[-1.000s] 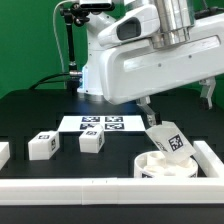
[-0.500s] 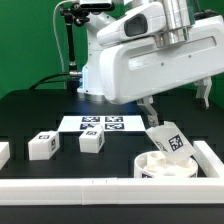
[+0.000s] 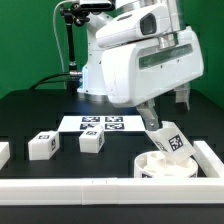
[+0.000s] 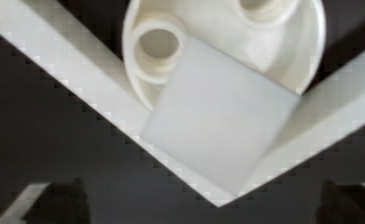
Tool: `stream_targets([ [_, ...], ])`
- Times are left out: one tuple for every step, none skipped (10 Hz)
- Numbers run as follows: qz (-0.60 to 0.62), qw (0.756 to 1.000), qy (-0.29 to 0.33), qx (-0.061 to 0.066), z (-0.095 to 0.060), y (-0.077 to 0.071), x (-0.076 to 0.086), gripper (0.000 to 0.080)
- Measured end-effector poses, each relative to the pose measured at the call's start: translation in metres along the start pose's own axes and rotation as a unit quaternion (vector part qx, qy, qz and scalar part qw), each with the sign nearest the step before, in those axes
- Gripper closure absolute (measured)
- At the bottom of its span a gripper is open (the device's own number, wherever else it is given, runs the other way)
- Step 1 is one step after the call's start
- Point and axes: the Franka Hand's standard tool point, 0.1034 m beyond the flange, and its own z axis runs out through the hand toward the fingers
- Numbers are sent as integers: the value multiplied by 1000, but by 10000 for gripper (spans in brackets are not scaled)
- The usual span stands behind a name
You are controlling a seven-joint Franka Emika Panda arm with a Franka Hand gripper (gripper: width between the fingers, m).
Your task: Assemble stool
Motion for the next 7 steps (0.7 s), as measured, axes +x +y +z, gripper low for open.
stream_targets([
  [-43, 999, -6, 1, 1, -2, -6, 150],
  [-73, 997, -9, 1, 2, -1, -8, 150],
  [-90, 996, -12, -1, 2, -1, -9, 150],
  [-134, 991, -16, -3, 2, 1, -11, 150],
  [-162, 987, -20, -4, 2, 2, -13, 150],
  [-179, 983, -23, -5, 2, 3, -14, 150],
  [-226, 974, -29, -6, 1, 5, -16, 150],
])
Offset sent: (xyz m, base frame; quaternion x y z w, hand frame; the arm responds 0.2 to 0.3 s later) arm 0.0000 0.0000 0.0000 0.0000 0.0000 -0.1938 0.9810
